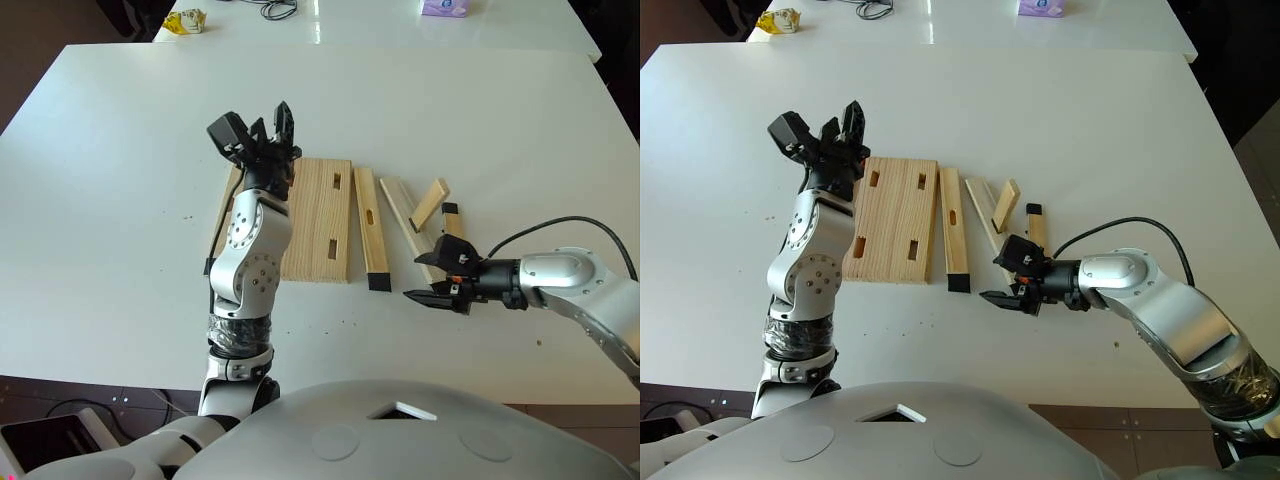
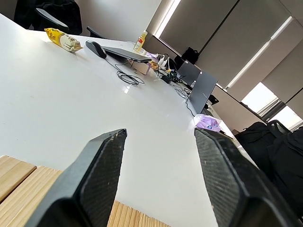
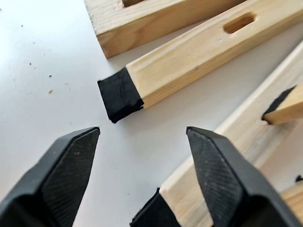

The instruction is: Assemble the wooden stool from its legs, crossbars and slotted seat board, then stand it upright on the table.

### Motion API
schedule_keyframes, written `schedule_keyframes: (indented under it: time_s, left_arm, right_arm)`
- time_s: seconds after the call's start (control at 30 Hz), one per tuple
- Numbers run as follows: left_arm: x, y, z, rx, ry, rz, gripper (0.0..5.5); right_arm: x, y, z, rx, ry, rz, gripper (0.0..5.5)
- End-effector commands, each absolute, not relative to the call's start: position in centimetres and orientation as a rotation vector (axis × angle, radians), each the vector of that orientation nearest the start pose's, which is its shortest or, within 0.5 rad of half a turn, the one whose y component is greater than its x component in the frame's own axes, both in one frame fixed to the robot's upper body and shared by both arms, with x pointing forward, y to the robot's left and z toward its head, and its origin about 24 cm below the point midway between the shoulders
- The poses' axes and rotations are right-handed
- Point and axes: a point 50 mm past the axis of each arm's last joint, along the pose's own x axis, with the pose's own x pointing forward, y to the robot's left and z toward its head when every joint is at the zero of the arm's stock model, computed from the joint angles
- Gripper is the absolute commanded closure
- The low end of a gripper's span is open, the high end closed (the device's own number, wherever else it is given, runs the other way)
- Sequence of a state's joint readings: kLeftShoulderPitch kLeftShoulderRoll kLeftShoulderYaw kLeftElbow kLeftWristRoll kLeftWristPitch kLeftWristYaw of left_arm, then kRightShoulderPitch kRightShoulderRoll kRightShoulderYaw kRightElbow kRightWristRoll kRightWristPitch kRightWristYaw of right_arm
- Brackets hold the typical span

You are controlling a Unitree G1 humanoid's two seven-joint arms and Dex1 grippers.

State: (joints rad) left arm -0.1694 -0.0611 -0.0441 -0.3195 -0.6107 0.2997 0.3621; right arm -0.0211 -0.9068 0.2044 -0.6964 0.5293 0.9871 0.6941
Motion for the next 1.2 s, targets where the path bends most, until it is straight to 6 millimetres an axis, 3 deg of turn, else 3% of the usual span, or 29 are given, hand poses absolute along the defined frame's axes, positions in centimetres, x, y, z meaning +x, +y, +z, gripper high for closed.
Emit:
schedule_keyframes:
  time_s: [0.03,0.2,0.53,0.93,1.2]
  left_arm:
    - [26.3,10.2,12.2,-0.745,-0.02,0.042,2.84]
    - [25.9,10.2,12.1,-0.755,-0.023,0.061,2.84]
    - [25.9,9.9,12.1,-0.746,-0.013,0.05,2.84]
    - [26.3,9.7,12.2,-0.741,-0.012,0.026,2.84]
    - [26.6,9.2,12.2,-0.738,-0.004,0.0,2.84]
  right_arm:
    - [18.8,-17.8,11.2,-0.347,0.72,0.97,2.11]
    - [18.6,-19.1,10.2,-0.356,0.796,0.865,2.11]
    - [19.8,-18.4,8.4,-0.112,0.848,0.587,2.11]
    - [19.3,-17.3,7.9,-0.084,0.878,0.576,2.11]
    - [17.8,-17.2,6.3,-0.149,0.941,0.565,2.11]
